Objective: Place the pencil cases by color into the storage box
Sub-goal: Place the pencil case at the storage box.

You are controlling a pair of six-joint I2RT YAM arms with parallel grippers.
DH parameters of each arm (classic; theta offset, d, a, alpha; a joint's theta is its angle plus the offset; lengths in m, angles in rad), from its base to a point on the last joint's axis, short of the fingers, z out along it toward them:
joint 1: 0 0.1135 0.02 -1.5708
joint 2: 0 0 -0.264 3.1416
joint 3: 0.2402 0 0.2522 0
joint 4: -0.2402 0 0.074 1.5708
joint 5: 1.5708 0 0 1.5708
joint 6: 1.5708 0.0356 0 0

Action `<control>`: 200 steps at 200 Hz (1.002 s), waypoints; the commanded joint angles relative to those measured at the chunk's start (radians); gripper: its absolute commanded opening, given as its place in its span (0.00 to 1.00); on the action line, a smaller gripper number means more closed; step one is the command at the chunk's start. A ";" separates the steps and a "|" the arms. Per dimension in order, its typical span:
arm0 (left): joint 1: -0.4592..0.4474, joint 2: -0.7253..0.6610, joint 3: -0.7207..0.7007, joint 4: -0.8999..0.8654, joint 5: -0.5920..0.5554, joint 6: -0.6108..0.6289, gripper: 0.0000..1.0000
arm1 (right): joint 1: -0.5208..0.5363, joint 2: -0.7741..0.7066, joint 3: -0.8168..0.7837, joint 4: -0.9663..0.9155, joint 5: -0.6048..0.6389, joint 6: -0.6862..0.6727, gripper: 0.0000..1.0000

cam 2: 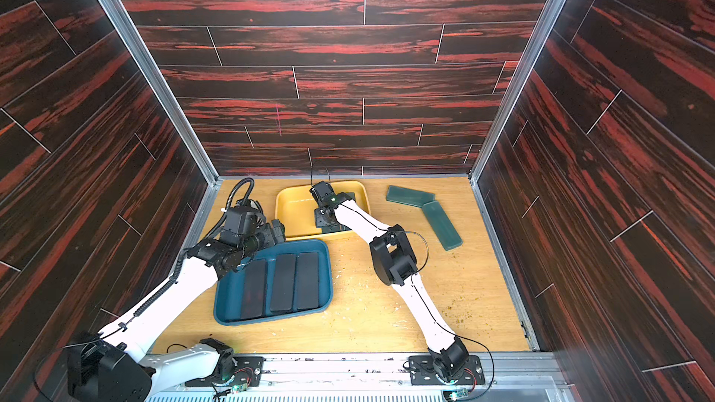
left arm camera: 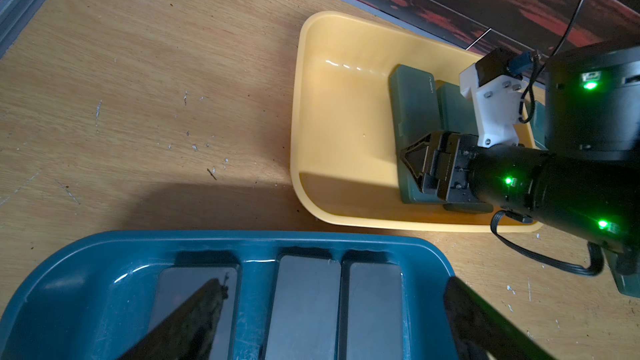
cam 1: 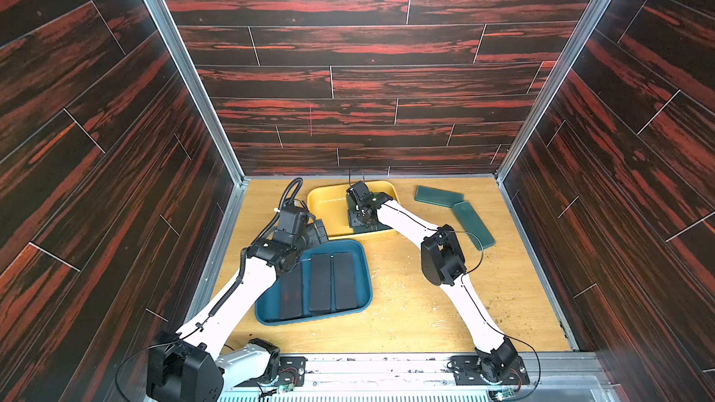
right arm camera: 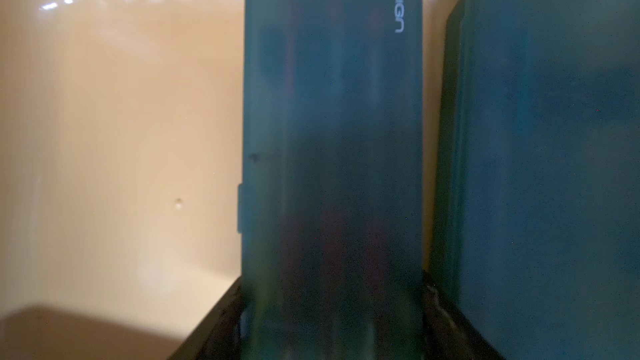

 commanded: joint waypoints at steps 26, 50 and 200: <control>0.005 -0.029 -0.012 -0.002 -0.002 -0.005 1.00 | 0.005 0.028 0.014 -0.049 -0.017 0.000 0.66; 0.005 -0.032 -0.004 -0.011 -0.006 -0.001 1.00 | 0.001 -0.003 0.021 -0.045 -0.004 -0.018 0.78; 0.005 -0.040 0.109 -0.075 -0.006 0.096 1.00 | -0.120 -0.493 -0.127 0.001 -0.043 -0.137 0.89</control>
